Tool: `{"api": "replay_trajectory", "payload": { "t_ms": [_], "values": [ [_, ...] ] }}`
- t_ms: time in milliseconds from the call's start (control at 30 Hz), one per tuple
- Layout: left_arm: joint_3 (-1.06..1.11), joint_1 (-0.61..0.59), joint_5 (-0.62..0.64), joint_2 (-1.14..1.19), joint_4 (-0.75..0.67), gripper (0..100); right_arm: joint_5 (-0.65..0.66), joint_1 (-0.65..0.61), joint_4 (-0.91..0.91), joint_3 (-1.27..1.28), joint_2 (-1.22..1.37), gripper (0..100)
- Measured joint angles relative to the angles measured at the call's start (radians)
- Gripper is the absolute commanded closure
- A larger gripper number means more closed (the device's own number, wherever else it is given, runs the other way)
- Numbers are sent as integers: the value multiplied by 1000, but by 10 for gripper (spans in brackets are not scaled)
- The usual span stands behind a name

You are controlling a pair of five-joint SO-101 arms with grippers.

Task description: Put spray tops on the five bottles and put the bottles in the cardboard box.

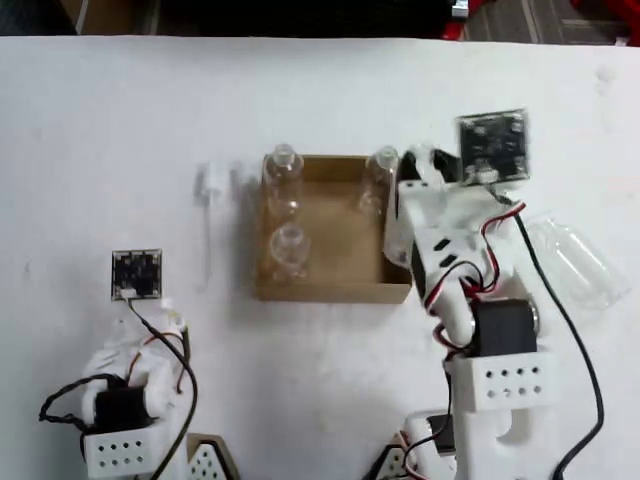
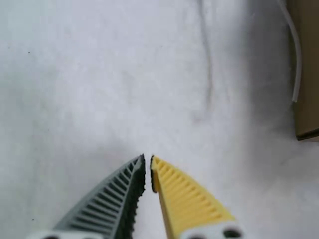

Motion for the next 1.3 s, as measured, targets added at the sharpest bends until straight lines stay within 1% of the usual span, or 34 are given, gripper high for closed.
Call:
{"api": "replay_trajectory", "payload": {
  "t_ms": [67, 133, 267, 333, 567, 733, 867, 1133, 1300],
  "values": [
    [0, 0, 0, 0, 0, 976, -48, -6, -63, 29, 0, 984],
    [0, 0, 0, 0, 0, 976, -54, -37, -129, 78, 0, 984],
    [0, 0, 0, 0, 0, 976, 2, -126, -296, 216, 0, 984],
    [0, 0, 0, 0, 0, 976, 21, -147, -396, 302, 0, 984],
    [0, 0, 0, 0, 0, 976, 31, -187, -733, 555, -5, 984],
    [0, 0, 0, 0, 0, 976, 32, -198, -953, 663, -5, 984],
    [0, 0, 0, 0, 0, 976, 32, -219, -1011, 684, 8, 984],
    [0, 0, 0, 0, 0, 977, 35, -222, -1152, 660, 279, 984],
    [0, 0, 0, 0, 0, 976, 35, -219, -1237, 660, 353, 984]
  ]
}}
